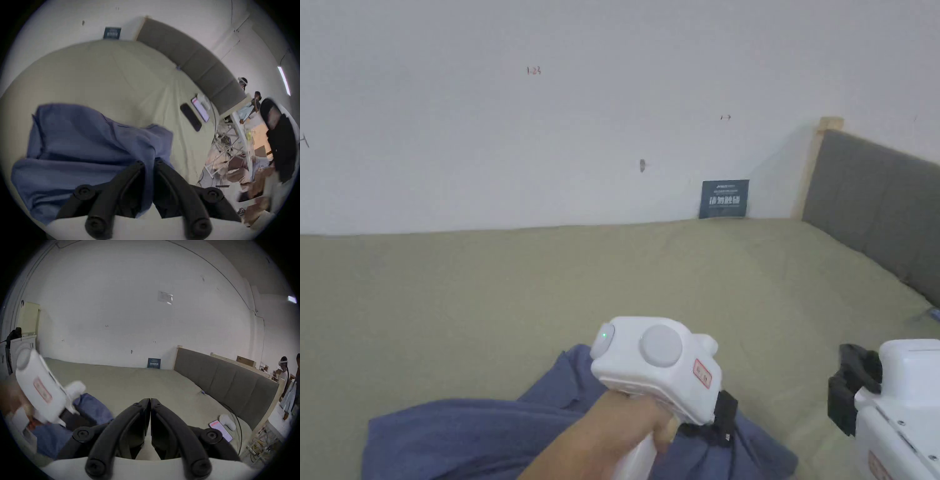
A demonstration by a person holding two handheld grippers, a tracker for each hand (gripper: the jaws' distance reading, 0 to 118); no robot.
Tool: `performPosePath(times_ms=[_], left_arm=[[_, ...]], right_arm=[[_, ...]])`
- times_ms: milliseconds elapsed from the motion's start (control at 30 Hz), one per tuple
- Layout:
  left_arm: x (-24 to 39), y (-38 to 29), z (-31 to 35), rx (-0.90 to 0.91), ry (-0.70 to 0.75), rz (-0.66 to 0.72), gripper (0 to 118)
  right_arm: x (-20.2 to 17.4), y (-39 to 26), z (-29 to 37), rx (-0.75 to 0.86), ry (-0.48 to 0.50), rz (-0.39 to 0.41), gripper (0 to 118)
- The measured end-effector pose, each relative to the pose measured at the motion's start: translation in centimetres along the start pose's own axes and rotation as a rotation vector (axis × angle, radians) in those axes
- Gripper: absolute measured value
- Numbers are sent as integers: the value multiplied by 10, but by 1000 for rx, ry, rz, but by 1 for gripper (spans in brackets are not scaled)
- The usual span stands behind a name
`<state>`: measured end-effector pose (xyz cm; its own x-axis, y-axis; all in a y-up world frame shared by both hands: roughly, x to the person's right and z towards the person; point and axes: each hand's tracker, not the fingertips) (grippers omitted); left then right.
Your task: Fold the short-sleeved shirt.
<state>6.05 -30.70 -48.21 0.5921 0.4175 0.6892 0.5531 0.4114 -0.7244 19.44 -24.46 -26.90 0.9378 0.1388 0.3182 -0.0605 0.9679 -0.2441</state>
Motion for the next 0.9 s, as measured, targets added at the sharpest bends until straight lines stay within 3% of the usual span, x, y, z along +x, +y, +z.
performPosePath(times_ms=[100,133,167,200,233,267,367,433,467,533,633,667,800,900], left_arm=[[-8,-7,-10,-23,-26,38,11],[-12,-6,-10,-38,-31,60,25],[-18,-6,-6,-30,-24,79,61],[-22,-6,0,-6,-7,85,109],[-24,-6,8,33,24,87,118],[-29,-8,29,108,28,89,118],[-46,-13,97,273,77,144,105],[-53,-34,145,408,146,121,86],[-56,-51,169,487,181,102,72],[-55,-88,210,615,303,80,2],[-63,-157,242,839,632,72,0],[-67,-184,248,888,683,54,0],[-64,-264,261,926,823,157,0],[-69,-302,263,923,817,274,0]], right_arm=[[-2,-1,-1,-2,-5,-4,8],[-5,0,-3,-2,-3,-8,8],[-7,1,-4,-4,4,-15,8],[-10,2,-5,-7,13,-19,8],[-13,3,-4,-6,27,-22,8],[-16,4,-5,0,42,-24,8],[-23,10,-5,-1,88,-40,8],[-27,13,-5,1,101,-47,8],[-30,15,-4,7,110,-50,8],[-34,18,-4,19,126,-52,8],[-43,22,-3,31,147,-58,8],[-46,22,-1,33,154,-60,8],[-58,18,3,41,170,-50,8],[-66,14,4,23,192,-54,8]])
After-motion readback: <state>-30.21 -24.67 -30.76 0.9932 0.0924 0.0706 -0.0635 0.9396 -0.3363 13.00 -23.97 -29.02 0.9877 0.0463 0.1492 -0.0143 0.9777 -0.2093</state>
